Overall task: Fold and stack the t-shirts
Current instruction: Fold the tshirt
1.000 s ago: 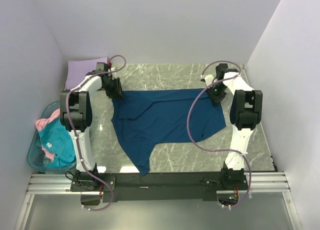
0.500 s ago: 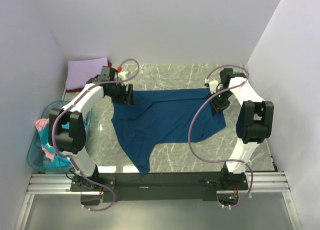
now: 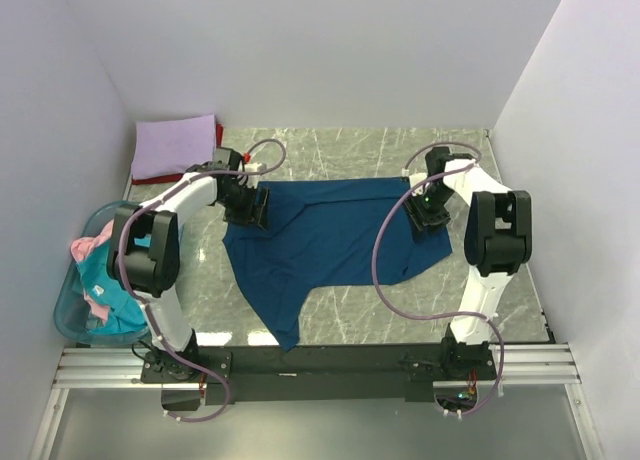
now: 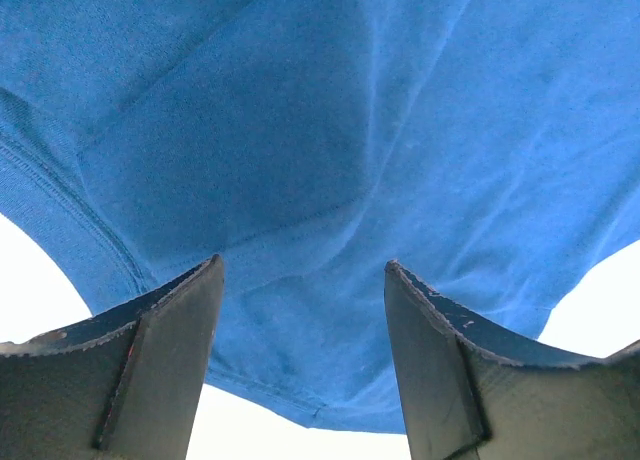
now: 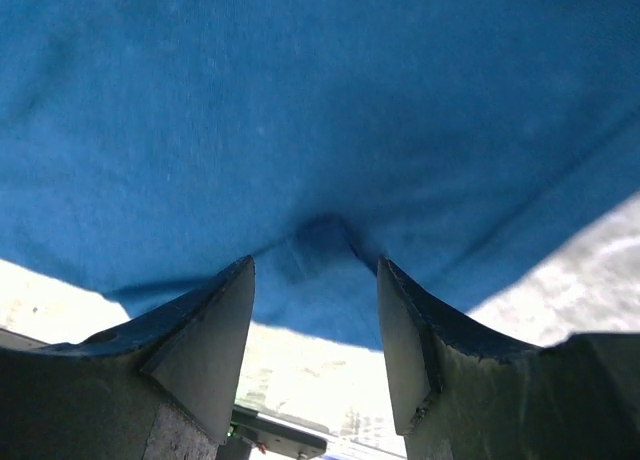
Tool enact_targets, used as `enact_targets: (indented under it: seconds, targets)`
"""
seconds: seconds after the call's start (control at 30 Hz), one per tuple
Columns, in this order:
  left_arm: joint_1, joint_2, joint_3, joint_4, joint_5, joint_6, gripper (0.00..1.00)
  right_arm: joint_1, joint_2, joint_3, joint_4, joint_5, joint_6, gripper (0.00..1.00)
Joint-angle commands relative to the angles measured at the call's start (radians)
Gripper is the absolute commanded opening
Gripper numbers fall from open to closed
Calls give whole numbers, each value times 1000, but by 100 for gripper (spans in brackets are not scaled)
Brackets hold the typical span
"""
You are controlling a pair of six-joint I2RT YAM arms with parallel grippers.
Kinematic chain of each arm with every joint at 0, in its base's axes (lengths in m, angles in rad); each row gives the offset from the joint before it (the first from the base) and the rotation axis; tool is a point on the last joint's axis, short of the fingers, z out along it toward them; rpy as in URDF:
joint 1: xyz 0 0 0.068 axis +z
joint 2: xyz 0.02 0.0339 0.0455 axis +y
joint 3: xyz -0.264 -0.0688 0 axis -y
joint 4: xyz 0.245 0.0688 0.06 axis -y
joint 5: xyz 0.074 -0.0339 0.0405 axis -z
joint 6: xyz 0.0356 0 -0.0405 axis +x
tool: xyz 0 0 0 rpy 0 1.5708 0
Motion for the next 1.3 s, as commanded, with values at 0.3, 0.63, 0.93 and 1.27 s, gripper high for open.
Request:
enact_targets:
  seconds: [0.3,0.63,0.93,1.27]
  targets:
    - [-11,67,41,3,-51,17,70,21,-12,-49,19,20,-1,42]
    - [-11,70,58,-5,-64,11,70,-16,-143,-106,-40,41,-40,0]
    - [-11,73,23,-19,-108,61,66,-82,-305,-274,-63,116,-133,6]
    - [-9,-74,-14,-107,-1,216,66,-108,-444,-448,-59,233,-205,39]
